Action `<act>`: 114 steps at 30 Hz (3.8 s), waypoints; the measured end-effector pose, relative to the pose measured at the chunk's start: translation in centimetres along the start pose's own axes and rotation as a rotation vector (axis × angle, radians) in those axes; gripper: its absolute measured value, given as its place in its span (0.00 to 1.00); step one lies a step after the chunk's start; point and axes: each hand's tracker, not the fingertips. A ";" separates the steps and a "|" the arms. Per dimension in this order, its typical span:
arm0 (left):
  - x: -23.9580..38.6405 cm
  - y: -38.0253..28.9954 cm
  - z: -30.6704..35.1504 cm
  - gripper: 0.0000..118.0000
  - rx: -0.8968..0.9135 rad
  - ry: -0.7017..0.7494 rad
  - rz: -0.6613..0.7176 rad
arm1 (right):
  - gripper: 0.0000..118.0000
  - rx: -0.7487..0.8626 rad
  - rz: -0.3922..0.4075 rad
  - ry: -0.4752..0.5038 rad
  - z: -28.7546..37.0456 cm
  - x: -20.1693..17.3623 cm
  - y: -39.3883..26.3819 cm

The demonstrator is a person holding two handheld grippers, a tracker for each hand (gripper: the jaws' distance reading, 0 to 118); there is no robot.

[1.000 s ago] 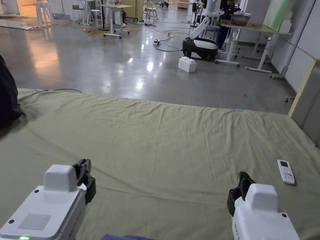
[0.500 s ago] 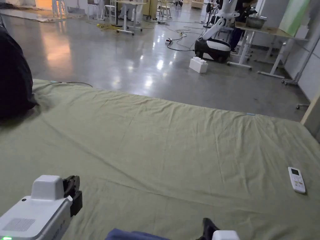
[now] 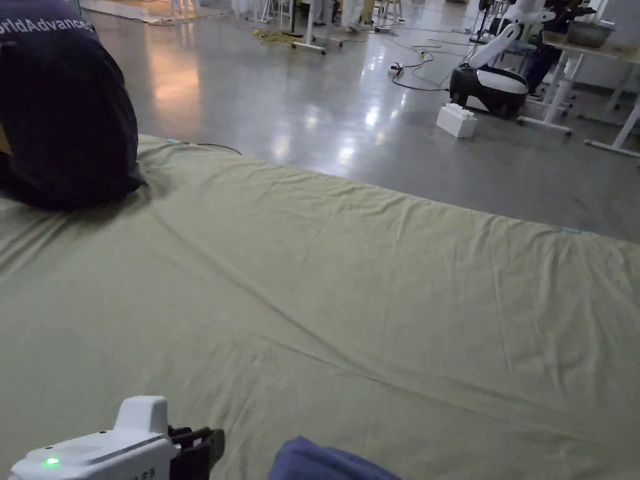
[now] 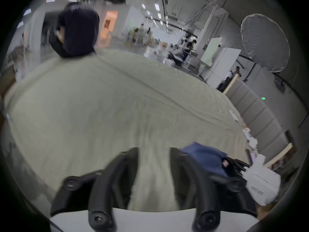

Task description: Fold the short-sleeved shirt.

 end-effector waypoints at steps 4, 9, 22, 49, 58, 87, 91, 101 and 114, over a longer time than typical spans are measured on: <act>-1.6 0.1 -2.3 0.73 -0.092 -0.210 0.109 | 0.00 0.001 -0.023 -0.016 -0.4 0.8 -0.2; -1.9 0.5 -5.9 0.79 -0.228 -0.348 0.191 | 0.00 -0.007 -0.005 -0.021 -0.5 0.9 -0.5; 0.7 -1.2 -13.6 0.71 -0.485 -0.570 0.227 | 0.00 -0.020 0.002 -0.003 -0.5 1.1 -0.2; -4.6 2.4 -10.1 0.17 -0.432 -0.670 0.426 | 0.01 0.115 0.084 0.031 1.0 2.6 4.5; -14.3 10.0 -1.2 0.17 -0.326 -0.498 0.370 | 0.00 0.315 0.071 -0.064 4.0 10.4 14.2; -31.8 18.1 4.4 0.51 -0.379 0.539 -0.020 | 0.01 0.322 -0.019 -0.157 3.9 16.2 17.2; -23.7 16.1 5.4 0.51 -0.295 0.571 -0.038 | 0.01 0.319 -0.022 -0.140 3.6 16.0 17.1; -11.5 7.2 3.9 0.51 0.074 0.325 -0.116 | 0.01 0.321 -0.051 -0.121 3.0 15.1 15.9; 7.7 7.0 -2.9 0.13 0.476 0.290 -0.396 | 0.00 0.374 -0.062 -0.136 2.8 13.6 15.3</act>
